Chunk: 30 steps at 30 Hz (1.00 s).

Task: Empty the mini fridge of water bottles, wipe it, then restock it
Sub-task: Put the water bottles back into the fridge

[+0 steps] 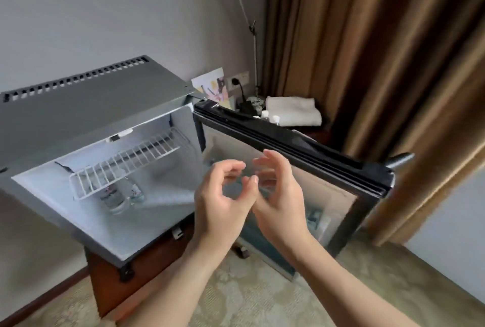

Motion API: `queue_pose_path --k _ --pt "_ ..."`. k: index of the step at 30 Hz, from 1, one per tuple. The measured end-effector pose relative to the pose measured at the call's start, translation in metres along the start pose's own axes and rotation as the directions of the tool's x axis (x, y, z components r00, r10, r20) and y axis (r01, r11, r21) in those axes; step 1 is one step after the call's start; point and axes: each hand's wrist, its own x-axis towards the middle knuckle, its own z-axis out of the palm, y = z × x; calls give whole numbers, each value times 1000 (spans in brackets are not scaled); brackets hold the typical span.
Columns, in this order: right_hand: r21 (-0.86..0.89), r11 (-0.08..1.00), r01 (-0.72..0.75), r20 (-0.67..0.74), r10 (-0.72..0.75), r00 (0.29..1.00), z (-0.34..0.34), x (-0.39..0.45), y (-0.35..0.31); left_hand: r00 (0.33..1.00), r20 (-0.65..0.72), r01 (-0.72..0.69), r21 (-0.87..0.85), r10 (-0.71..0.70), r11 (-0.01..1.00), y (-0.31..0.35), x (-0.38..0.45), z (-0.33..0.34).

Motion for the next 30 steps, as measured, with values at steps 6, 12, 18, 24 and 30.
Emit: queue_pose_path --k 6,12,18,24,30 --pt "-79 997 9 -168 -23 986 -158 -61 13 978 148 -139 -52 145 989 106 -71 98" --pt "-184 983 -22 -351 -44 935 -302 -96 25 950 258 -136 -158 174 978 199 -124 198" --pt "-239 967 -93 -480 -35 876 -390 -86 45 933 355 54 -296 57 954 243 -131 279" --pt "-219 964 -149 -564 -1 825 -430 -33 87 938 344 95 -365 39 926 228 -97 364" --pt "-245 958 -150 -543 -7 840 -435 52 127 932 356 206 -355 -72 912 188 -38 427"
